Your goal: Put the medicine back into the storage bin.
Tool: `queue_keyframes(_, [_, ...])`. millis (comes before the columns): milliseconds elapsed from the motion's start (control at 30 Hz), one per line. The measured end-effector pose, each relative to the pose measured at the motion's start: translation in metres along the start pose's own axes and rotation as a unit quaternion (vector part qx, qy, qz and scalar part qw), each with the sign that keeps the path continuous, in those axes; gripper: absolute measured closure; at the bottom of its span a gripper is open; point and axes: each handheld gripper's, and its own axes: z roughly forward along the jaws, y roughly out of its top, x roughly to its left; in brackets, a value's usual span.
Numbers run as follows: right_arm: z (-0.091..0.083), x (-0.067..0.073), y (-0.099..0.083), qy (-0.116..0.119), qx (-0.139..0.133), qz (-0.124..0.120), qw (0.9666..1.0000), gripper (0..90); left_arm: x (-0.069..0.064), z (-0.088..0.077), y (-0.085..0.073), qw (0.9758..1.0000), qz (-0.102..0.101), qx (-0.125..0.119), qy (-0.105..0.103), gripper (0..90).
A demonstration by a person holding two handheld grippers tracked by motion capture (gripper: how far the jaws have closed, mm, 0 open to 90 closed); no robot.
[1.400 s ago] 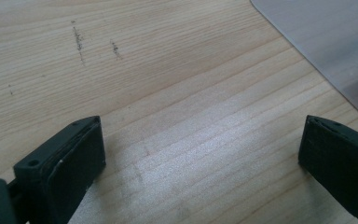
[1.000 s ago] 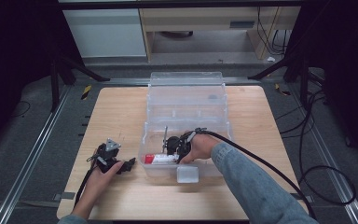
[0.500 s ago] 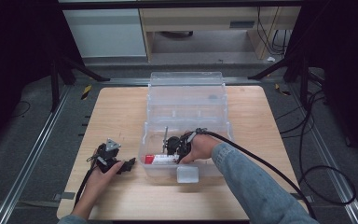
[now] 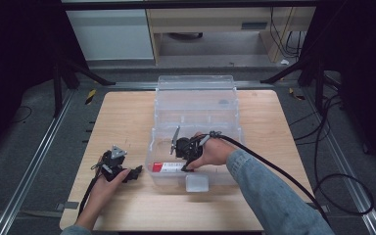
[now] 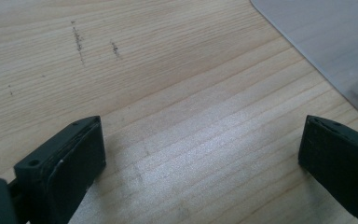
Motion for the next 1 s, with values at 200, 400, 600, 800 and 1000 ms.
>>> queue_keyframes(200, [-0.019,0.003,-0.002,-0.027,-0.03,0.003,0.9992,60.8,0.0,0.0,0.0,1.0,0.0,0.0,-0.001,0.0])
queue_keyframes(400, [-0.036,0.009,-0.007,-0.046,-0.05,0.009,0.9976,61.6,-0.002,-0.003,-0.001,0.9998,0.013,-0.001,-0.012,2.6])
queue_keyframes(600, [-0.054,0.017,-0.016,-0.057,-0.07,0.023,0.9957,54.0,-0.008,-0.018,0.011,0.9983,0.043,-0.035,-0.015,3.8])
queue_keyframes(800, [-0.087,0.023,-0.029,-0.087,-0.114,0.047,0.9885,46.5,-0.016,-0.035,0.025,0.995,0.092,-0.036,-0.017,4.7])
queue_keyframes(1000, [-0.117,0.022,-0.044,-0.128,-0.139,0.07,0.9795,34.8,-0.02,-0.056,0.047,0.993,0.112,-0.034,-0.018,5.2])
